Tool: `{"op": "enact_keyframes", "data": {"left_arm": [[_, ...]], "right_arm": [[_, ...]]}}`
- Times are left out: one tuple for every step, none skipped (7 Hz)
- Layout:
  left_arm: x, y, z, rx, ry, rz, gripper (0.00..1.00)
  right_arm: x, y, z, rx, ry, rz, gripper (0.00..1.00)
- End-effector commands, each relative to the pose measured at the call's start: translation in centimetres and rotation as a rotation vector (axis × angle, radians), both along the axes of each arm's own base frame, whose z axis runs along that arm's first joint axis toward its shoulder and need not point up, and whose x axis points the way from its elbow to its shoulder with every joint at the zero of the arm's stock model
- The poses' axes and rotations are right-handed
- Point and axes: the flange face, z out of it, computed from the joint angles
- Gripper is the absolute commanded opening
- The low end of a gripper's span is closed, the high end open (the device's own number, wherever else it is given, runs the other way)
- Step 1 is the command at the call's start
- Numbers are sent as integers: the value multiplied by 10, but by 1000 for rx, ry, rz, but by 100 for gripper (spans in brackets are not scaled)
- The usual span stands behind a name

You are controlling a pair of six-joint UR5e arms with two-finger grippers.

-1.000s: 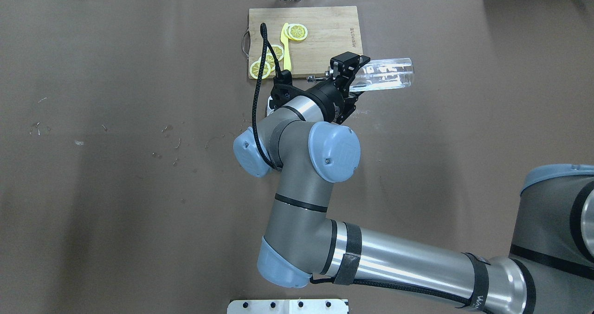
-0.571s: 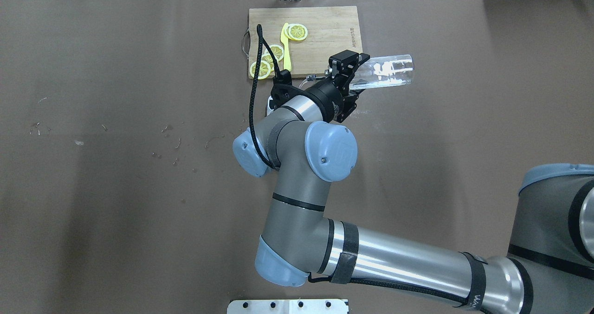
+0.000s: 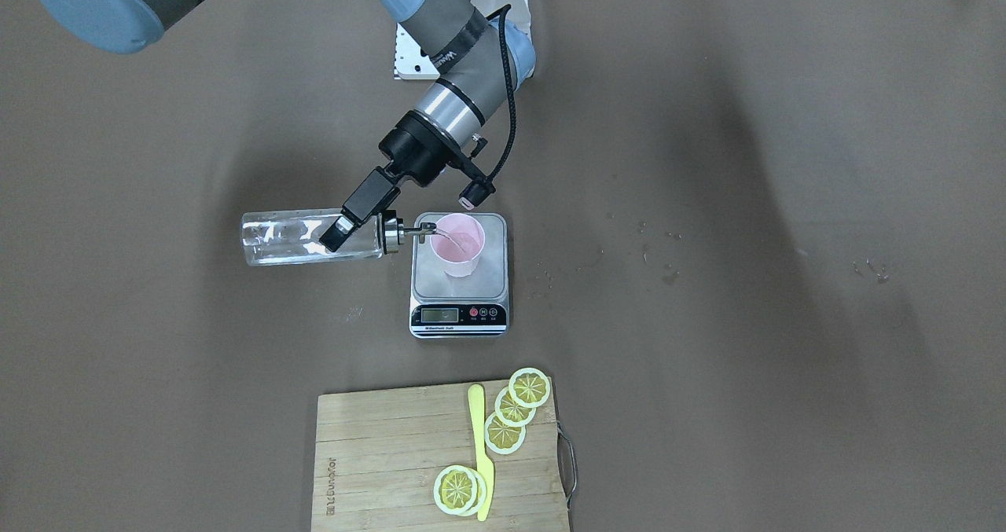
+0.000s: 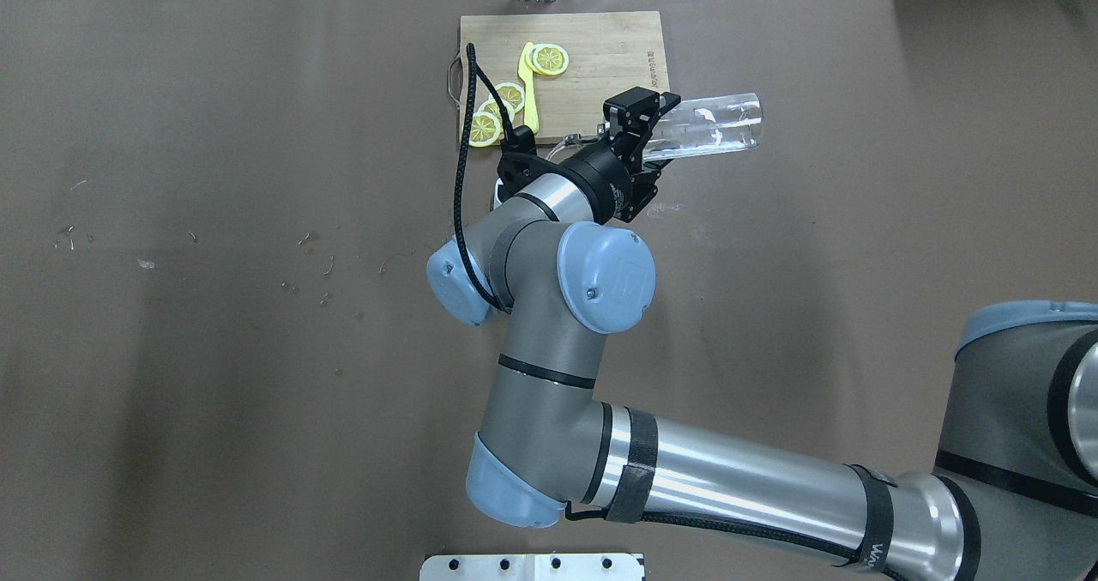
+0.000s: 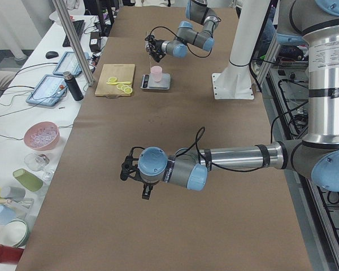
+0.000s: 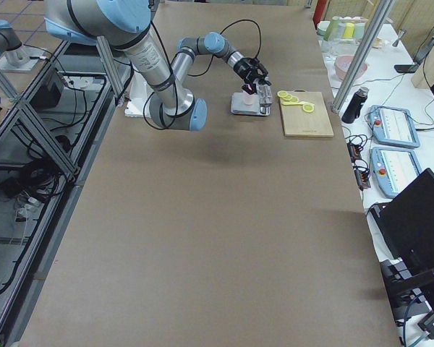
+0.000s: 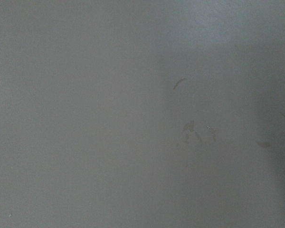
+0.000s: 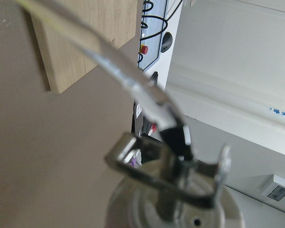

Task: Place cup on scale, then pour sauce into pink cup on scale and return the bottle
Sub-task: 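Tilt the sauce bottle with the right gripper to pour into the cup, then turn the bottle upright and carry it away from the cup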

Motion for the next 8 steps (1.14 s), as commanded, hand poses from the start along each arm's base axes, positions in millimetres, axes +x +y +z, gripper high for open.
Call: {"op": "enact_keyframes", "data": {"left_arm": [[0, -1, 0, 2, 0, 0, 97], [0, -1, 0, 3, 0, 0, 97], [0, -1, 0, 5, 0, 0, 97], [0, -2, -1, 8, 0, 0, 97], [-1, -2, -3, 13, 0, -1, 97], [-2, -3, -5, 17, 0, -5, 97], [-2, -5, -8, 23, 0, -5, 97], [-2, -9, -12, 32, -2, -5, 97]], "right_arm": [[1, -1, -5, 9, -20, 10, 0], [2, -2, -13, 29, -79, 17, 0], [3, -10, -12, 50, -143, 28, 0], [6, -19, -17, 58, -233, 43, 0], [12, -27, -10, 47, -312, 56, 0], [30, -41, -6, 31, -420, 77, 0], [50, -61, 0, -5, -527, 90, 0], [66, -73, 10, -49, -619, 90, 0]]}}
